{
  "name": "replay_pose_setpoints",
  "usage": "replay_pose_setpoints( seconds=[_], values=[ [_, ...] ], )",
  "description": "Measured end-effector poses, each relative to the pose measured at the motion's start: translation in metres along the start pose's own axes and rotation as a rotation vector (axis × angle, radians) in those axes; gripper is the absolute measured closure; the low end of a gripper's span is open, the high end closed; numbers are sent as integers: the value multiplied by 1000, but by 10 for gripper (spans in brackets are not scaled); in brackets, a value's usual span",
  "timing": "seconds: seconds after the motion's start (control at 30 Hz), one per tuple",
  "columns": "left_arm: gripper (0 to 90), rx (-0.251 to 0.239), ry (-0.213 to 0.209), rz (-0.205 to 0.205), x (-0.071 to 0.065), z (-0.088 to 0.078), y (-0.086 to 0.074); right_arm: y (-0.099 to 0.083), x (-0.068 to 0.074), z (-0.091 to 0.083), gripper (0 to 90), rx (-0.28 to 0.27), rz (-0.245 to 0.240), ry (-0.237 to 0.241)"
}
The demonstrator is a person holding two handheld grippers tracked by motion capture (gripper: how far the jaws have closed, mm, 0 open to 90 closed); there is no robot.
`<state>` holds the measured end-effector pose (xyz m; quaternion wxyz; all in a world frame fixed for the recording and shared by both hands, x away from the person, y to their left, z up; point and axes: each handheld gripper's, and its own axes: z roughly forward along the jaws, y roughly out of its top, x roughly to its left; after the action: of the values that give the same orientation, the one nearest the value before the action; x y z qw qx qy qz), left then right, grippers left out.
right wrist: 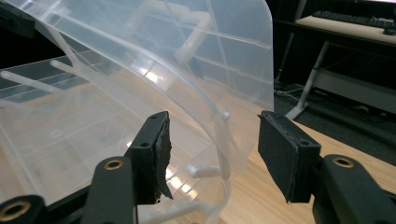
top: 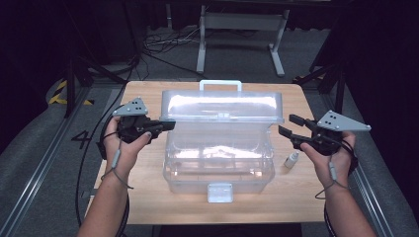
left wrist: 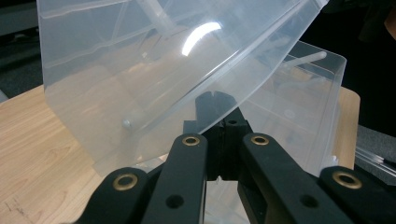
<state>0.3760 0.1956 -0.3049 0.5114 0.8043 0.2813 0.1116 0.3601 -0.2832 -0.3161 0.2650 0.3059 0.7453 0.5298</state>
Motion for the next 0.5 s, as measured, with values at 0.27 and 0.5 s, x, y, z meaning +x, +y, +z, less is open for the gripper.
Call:
replay_pose_setpoints(
  seconds=[0.27, 0.5],
  values=[
    [900, 1, -3, 3, 1, 0, 2, 7, 2, 16, 439, 16, -4, -24],
    [900, 0, -1, 1, 1, 0, 2, 10, 0, 25, 423, 13, 6, -47]
  ],
)
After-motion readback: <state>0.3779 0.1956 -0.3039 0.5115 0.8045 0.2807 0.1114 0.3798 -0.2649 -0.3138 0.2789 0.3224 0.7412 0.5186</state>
